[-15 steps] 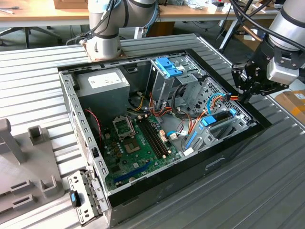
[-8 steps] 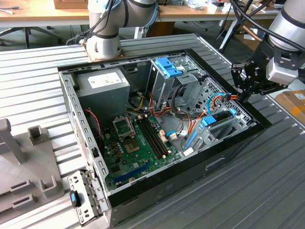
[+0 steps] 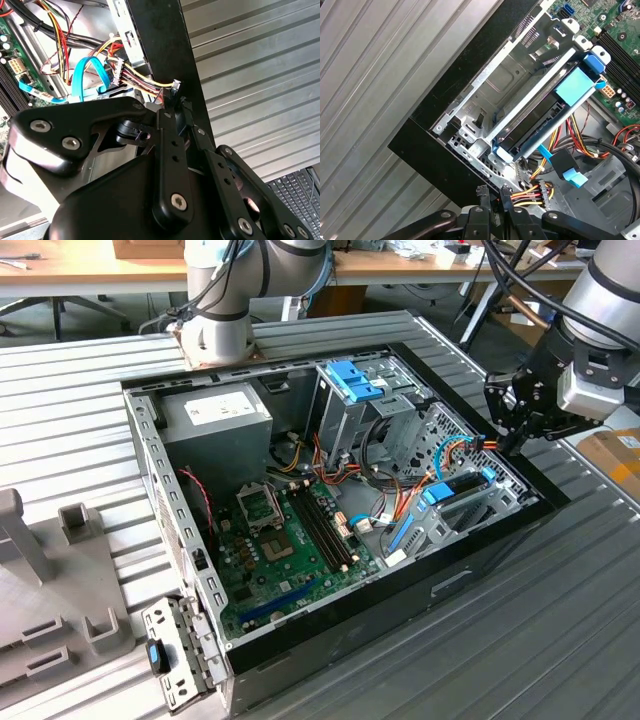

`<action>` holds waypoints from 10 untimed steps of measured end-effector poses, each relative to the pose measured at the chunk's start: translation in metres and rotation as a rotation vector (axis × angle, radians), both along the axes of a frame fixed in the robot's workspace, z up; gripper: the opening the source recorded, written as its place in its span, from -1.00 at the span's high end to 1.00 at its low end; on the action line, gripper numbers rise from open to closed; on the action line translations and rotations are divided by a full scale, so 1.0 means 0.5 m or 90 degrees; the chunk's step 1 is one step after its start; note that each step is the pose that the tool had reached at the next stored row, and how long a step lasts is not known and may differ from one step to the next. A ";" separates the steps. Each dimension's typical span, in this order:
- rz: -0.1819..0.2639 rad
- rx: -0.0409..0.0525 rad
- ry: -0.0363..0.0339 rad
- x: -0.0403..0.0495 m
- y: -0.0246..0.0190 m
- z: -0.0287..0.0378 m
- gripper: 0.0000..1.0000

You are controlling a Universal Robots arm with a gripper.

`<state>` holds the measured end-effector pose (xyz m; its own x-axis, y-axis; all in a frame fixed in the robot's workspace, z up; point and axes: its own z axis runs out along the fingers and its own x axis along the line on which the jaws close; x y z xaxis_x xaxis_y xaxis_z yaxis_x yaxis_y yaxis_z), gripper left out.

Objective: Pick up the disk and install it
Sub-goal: 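Insert the first disk wire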

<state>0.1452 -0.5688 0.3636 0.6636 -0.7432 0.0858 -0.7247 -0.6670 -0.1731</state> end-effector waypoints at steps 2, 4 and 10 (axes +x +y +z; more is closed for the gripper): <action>0.000 0.0001 0.0000 0.000 -0.0001 0.000 0.58; 0.000 0.0001 0.0000 0.000 -0.0001 0.000 0.56; 0.000 0.0000 0.0000 0.000 -0.0003 0.000 0.44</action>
<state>0.1453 -0.5689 0.3636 0.6636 -0.7432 0.0858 -0.7247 -0.6670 -0.1731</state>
